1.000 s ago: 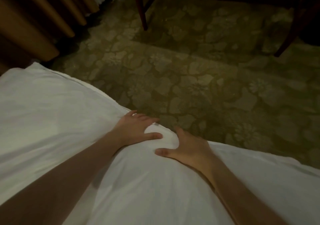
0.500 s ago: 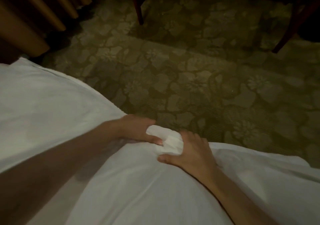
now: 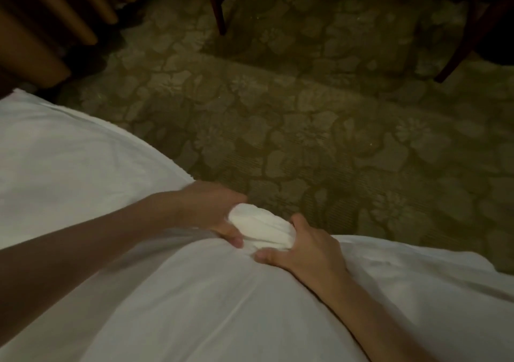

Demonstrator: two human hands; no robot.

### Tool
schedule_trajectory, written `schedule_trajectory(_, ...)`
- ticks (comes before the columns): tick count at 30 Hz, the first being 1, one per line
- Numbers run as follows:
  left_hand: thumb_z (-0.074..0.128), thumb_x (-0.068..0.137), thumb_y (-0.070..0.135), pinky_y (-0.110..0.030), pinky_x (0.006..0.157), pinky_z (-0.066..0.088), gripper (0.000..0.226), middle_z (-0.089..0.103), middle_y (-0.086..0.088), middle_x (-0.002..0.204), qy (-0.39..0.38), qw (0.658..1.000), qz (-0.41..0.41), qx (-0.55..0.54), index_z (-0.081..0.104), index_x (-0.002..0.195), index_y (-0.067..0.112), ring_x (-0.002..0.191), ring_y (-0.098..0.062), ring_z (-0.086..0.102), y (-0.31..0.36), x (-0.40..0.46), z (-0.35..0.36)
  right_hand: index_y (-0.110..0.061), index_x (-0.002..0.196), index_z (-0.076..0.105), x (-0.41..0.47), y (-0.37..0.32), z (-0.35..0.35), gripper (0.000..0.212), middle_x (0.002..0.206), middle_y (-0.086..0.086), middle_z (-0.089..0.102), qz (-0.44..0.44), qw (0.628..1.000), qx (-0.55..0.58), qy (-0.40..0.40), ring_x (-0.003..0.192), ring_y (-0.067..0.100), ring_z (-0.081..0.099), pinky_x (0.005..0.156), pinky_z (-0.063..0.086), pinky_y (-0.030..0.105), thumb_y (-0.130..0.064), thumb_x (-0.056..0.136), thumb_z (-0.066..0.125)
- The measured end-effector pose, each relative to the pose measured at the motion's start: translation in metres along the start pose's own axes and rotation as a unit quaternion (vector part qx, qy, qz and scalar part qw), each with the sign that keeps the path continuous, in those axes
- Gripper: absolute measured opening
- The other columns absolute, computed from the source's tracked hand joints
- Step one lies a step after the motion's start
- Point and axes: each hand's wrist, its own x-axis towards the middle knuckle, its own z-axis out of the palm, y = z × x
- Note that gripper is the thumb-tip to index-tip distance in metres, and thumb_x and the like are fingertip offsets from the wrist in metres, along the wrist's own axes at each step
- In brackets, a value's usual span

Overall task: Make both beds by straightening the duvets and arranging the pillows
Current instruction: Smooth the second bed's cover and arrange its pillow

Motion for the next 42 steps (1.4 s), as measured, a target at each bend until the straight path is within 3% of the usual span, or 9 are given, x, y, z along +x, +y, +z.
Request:
schedule_trajectory(7, 0.043, 0.077, 0.078, -0.029, 0.072, 0.034, 0.062, 0.063, 0.006, 0.106, 0.121, 0.987, -0.032, 0.104, 0.045, 0.117, 0.031, 0.098, -0.018, 0.060, 0.002, -0.019, 0.032, -0.034, 0.113, 0.045, -0.013, 0.000, 0.004, 0.066, 0.108, -0.009, 0.058, -0.055, 0.995, -0.017, 0.079, 0.107, 0.012, 0.049, 0.076, 0.029, 0.025, -0.077, 0.066, 0.059)
schedule_trajectory(12, 0.019, 0.078, 0.083, -0.020, 0.041, 0.031, 0.072, 0.053, 0.008, 0.048, 0.391, 0.915, 0.034, 0.096, 0.059, 0.075, 0.023, 0.037, -0.013, 0.052, -0.009, -0.017, 0.071, -0.036, 0.115, 0.046, -0.020, -0.001, 0.008, 0.067, 0.114, -0.012, 0.058, -0.076, 0.993, -0.033, 0.080, 0.110, 0.011, 0.046, 0.082, 0.030, 0.025, -0.082, 0.066, 0.052)
schedule_trajectory(18, 0.025, 0.067, 0.084, -0.024, 0.052, 0.034, 0.067, 0.061, 0.007, 0.056, 0.370, 0.927, -0.031, 0.060, 0.059, 0.079, 0.027, 0.049, -0.015, 0.060, -0.005, -0.001, 0.077, -0.034, 0.121, 0.043, -0.010, 0.004, 0.015, 0.084, 0.111, -0.010, 0.062, -0.055, 0.993, -0.018, 0.105, 0.105, 0.012, 0.057, 0.080, 0.035, 0.025, -0.091, 0.059, 0.046)
schedule_trajectory(22, 0.033, 0.075, 0.083, -0.029, 0.069, 0.032, 0.063, 0.067, 0.004, 0.093, 0.229, 0.967, -0.110, 0.032, 0.054, 0.100, 0.029, 0.091, -0.017, 0.063, 0.007, 0.005, 0.061, -0.027, 0.121, 0.049, -0.008, 0.003, 0.015, 0.076, 0.111, -0.007, 0.064, -0.054, 0.994, -0.036, 0.090, 0.103, 0.011, 0.059, 0.080, 0.036, 0.023, -0.083, 0.070, 0.050)
schedule_trajectory(27, 0.035, 0.071, 0.087, -0.033, 0.075, 0.040, 0.073, 0.067, 0.003, 0.101, 0.140, 0.979, -0.150, 0.007, 0.062, 0.104, 0.028, 0.096, -0.019, 0.061, 0.017, 0.001, 0.036, -0.022, 0.123, 0.050, -0.010, -0.003, -0.001, 0.076, 0.116, 0.001, 0.064, -0.052, 0.996, -0.055, 0.051, 0.107, 0.020, 0.059, 0.084, 0.042, 0.029, -0.081, 0.074, 0.047)
schedule_trajectory(34, 0.043, 0.066, 0.088, -0.029, 0.068, 0.043, 0.068, 0.068, 0.004, 0.087, 0.201, 0.966, -0.161, 0.003, 0.062, 0.080, 0.024, 0.087, -0.017, 0.063, 0.044, -0.083, -0.019, -0.025, 0.118, 0.050, -0.066, -0.034, -0.039, 0.069, 0.113, 0.000, 0.065, -0.058, 0.995, -0.004, 0.078, 0.107, 0.021, 0.060, 0.081, 0.040, 0.030, -0.077, 0.073, 0.053)
schedule_trajectory(37, 0.042, 0.065, 0.089, -0.031, 0.073, 0.047, 0.069, 0.069, 0.006, 0.092, 0.230, 0.962, -0.148, -0.008, 0.064, 0.087, 0.027, 0.092, -0.015, 0.064, 0.059, -0.141, -0.027, -0.026, 0.112, 0.050, -0.120, -0.052, -0.050, 0.067, 0.105, -0.002, 0.067, -0.104, 0.989, -0.015, 0.107, 0.101, 0.019, 0.062, 0.074, 0.037, 0.029, -0.080, 0.072, 0.051)
schedule_trajectory(40, 0.037, 0.060, 0.092, -0.029, 0.072, 0.041, 0.077, 0.069, 0.006, 0.094, 0.271, 0.953, -0.138, -0.013, 0.063, 0.091, 0.027, 0.092, -0.014, 0.063, 0.082, -0.205, -0.007, -0.027, 0.120, 0.046, -0.190, -0.065, -0.049, 0.098, 0.105, -0.001, 0.066, -0.132, 0.984, -0.064, 0.102, 0.102, 0.018, 0.061, 0.080, 0.041, 0.028, -0.098, 0.054, 0.027)
schedule_trajectory(42, 0.018, 0.047, 0.094, -0.028, 0.067, 0.036, 0.089, 0.069, 0.005, 0.093, 0.281, 0.950, -0.138, -0.005, 0.061, 0.088, 0.027, 0.090, -0.013, 0.063, 0.100, -0.253, 0.013, -0.027, 0.124, 0.040, -0.234, -0.072, -0.040, 0.097, 0.112, 0.003, 0.063, -0.143, 0.982, -0.101, 0.070, 0.108, 0.021, 0.058, 0.085, 0.042, 0.030, -0.097, 0.058, 0.024)
